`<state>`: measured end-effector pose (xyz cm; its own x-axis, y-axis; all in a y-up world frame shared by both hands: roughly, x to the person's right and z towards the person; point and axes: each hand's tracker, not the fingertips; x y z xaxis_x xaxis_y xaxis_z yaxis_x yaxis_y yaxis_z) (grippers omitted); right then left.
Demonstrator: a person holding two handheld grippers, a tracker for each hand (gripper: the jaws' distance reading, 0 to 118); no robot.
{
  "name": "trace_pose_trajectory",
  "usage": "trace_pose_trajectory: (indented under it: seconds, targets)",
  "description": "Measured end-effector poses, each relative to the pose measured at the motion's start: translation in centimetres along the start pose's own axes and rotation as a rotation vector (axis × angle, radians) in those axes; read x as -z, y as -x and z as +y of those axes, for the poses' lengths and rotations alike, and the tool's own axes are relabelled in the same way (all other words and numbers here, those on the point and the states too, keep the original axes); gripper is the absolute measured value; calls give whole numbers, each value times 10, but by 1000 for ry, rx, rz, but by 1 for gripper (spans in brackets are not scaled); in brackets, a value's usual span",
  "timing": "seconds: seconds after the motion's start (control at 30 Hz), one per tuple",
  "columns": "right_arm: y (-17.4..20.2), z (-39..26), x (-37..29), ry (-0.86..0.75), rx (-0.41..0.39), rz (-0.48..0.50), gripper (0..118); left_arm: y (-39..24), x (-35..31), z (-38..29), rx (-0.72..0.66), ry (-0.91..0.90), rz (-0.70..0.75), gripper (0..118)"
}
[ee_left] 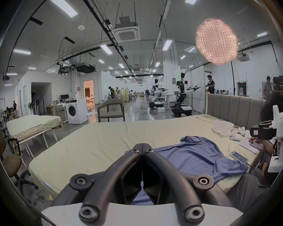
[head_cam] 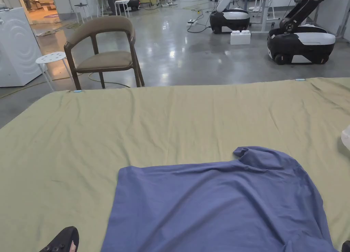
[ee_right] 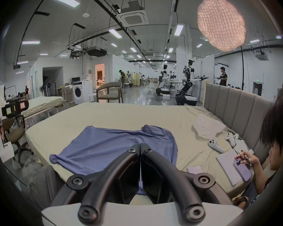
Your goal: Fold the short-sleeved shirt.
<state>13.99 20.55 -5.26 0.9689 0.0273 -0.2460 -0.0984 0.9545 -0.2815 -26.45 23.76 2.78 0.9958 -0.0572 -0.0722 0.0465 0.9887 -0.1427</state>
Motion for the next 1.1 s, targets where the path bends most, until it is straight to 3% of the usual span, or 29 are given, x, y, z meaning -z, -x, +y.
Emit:
trace_pose_trajectory:
  seconds: [0.23,0.37,0.43,0.47,0.57,0.83,0.87,0.93,1.1]
  targets:
    - [-7,-8,2,36,41,-10,0,30,20,-21,-53,126,21,3]
    - [-18,-18,4,71,93,-23,0,57,54,-64,-129,324,26,44]
    - [-21,-24,5,91,99,-34,0,69,72,-96,-224,407,11,49]
    - [-22,-27,6,105,92,-43,0,74,82,-111,-237,449,-4,57]
    - [-27,-34,5,131,93,-60,0,81,107,-146,-201,557,22,68]
    - [-45,-46,0,188,155,-113,0,88,137,-166,-183,729,-75,66]
    - [-52,-55,-3,195,166,-113,0,85,139,-166,-170,743,-93,57]
    - [-58,-60,-4,211,175,-125,0,79,144,-170,-143,765,-90,18]
    - [-74,-70,-3,257,189,-177,0,73,157,-172,-107,815,-105,7]
